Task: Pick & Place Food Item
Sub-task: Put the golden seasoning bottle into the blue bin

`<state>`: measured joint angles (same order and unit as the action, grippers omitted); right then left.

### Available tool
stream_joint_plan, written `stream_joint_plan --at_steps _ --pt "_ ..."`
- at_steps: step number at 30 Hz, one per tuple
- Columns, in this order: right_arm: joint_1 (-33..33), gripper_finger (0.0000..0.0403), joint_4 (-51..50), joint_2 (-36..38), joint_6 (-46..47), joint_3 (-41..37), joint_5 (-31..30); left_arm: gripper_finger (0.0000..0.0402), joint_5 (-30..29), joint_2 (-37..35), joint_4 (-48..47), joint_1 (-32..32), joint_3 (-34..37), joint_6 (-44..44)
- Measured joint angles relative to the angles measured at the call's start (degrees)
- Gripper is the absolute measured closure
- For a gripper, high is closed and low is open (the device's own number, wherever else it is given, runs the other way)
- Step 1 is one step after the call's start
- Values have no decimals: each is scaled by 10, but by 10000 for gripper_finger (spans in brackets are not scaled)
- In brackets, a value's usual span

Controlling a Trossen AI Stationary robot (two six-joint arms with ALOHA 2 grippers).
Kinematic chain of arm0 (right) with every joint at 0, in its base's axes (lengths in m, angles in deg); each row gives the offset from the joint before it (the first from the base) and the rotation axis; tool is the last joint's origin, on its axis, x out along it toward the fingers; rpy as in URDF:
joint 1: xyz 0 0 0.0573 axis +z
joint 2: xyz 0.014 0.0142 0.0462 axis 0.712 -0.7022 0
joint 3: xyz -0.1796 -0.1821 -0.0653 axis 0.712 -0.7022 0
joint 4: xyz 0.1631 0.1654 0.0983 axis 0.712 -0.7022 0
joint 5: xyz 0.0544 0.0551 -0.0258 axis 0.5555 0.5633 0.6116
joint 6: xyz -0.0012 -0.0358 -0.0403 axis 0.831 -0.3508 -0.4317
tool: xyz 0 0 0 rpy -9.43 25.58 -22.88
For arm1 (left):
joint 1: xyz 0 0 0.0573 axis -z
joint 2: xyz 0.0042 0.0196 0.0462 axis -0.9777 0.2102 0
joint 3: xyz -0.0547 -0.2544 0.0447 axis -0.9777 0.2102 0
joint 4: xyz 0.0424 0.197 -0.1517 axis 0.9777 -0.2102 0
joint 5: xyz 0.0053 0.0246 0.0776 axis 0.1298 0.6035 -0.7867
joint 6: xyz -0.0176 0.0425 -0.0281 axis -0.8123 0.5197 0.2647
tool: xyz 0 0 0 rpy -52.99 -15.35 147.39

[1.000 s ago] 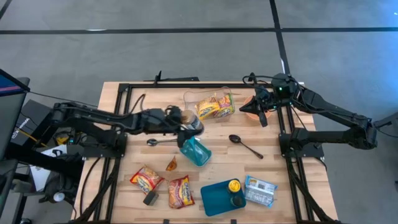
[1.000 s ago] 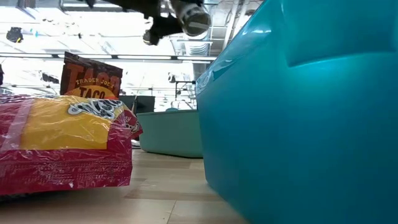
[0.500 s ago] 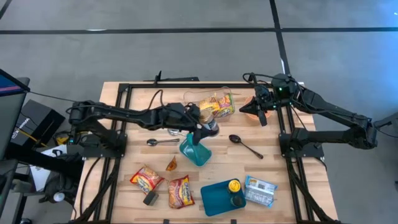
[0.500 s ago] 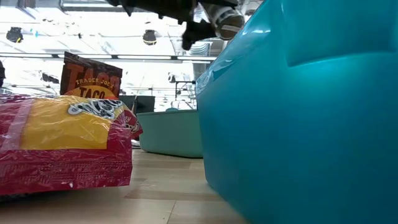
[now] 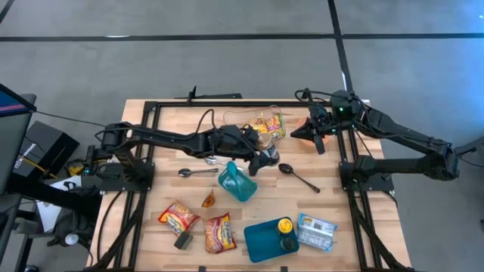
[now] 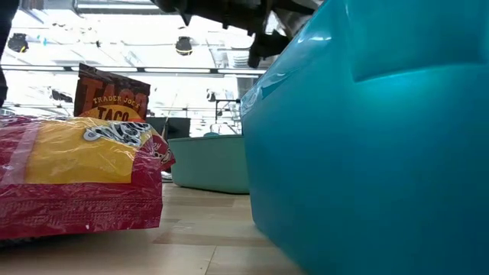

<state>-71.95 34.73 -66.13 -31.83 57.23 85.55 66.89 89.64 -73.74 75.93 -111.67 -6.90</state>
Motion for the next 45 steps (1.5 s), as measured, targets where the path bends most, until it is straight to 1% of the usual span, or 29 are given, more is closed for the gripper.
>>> stream_joint_plan --at_steps 6,11,13,16,20,24,27,31,34,38,41,45 --pt "12 403 0 0 0 0 0 125 0 29 -2 0 -23 -10" --pt "14 401 -1 0 0 0 0 123 -4 34 -3 0 -24 -10" --pt "14 393 -2 0 0 0 0 124 -4 34 0 0 -24 -6" --pt "14 371 -2 0 0 0 0 124 -4 34 1 -4 -24 3" --pt "14 330 -2 0 0 0 3 123 -4 34 4 -11 -24 18" --pt "14 278 0 0 0 0 25 124 0 34 4 -21 -24 20" --pt "14 226 3 0 15 0 31 122 8 34 3 -25 -24 20" --pt "14 143 16 0 53 0 31 125 9 34 4 -27 -24 31" --pt "14 84 28 0 64 0 30 123 11 34 6 -26 -24 32" --pt "14 24 35 0 56 0 28 124 11 34 9 -26 -24 32" --pt "14 7 37 0 47 0 29 125 11 34 27 -26 -24 31" --pt "14 17 40 0 45 0 29 122 11 34 33 -26 -24 31"
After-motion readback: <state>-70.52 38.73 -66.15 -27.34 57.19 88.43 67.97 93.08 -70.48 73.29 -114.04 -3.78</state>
